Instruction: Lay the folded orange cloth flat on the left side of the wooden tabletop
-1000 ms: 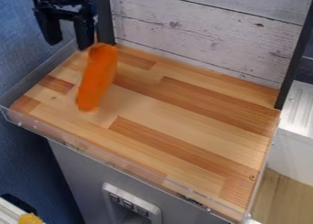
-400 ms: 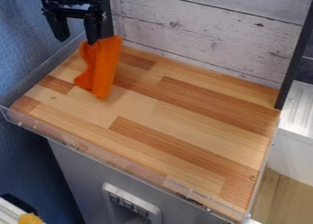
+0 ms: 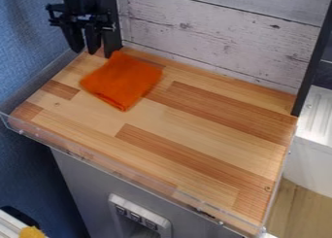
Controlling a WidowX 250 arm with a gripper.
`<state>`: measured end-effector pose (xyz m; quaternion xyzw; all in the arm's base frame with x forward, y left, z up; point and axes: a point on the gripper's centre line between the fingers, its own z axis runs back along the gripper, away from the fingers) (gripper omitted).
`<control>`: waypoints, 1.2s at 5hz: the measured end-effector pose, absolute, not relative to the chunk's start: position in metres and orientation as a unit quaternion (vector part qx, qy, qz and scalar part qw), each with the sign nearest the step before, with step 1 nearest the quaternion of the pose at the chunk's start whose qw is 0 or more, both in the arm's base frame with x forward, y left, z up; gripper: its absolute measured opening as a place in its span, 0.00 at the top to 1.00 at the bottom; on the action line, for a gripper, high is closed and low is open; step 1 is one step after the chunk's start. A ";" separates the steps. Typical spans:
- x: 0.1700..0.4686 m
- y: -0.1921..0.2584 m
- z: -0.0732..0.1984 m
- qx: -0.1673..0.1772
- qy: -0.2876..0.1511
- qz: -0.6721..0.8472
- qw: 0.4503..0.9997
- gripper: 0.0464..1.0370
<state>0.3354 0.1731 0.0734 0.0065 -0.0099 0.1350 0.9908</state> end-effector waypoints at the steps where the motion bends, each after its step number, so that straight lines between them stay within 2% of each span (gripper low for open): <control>1: 0.338 0.175 0.061 0.008 -0.009 0.142 0.990 0.89; 2: 0.341 0.177 0.048 0.010 -0.010 0.148 0.989 0.98; 6: 0.344 0.173 0.015 0.004 0.009 0.147 0.989 0.99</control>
